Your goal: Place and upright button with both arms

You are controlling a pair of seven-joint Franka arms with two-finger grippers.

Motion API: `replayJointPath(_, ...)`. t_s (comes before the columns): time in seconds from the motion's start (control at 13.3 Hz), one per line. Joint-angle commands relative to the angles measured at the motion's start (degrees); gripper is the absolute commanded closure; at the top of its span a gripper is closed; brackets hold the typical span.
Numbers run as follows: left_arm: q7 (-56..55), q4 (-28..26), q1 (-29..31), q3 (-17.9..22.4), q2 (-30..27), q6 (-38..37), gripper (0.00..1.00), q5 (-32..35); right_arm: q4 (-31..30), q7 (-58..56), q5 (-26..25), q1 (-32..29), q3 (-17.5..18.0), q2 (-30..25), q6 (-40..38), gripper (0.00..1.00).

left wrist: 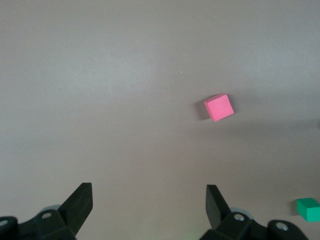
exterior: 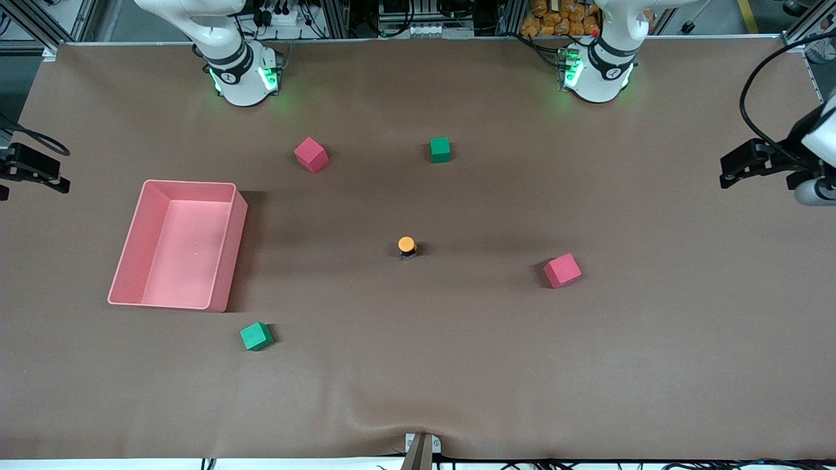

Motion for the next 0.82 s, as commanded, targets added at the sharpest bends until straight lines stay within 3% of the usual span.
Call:
replayJointPath(0.0, 0.86, -9.79, -0.08, 0.79, -8.06, 2.60, 0.00, -1.66, -0.38, -0.03, -0.43, 0.73, -0.29, -0.90, -0.56, 0.00)
replayJointPath(0.3, 0.86, -14.55, -4.03, 5.01, -12.46, 2.78, 0.00, -1.92, -0.47, -0.03, -0.43, 0.65, -0.38, -0.90, -0.82, 0.00)
replayJointPath(0.75, 1.03, -15.70, -4.65, 4.49, -14.93, 2.60, 0.00, -1.92, -0.30, -0.03, -0.43, 0.65, -0.38, -0.90, -1.96, 0.00)
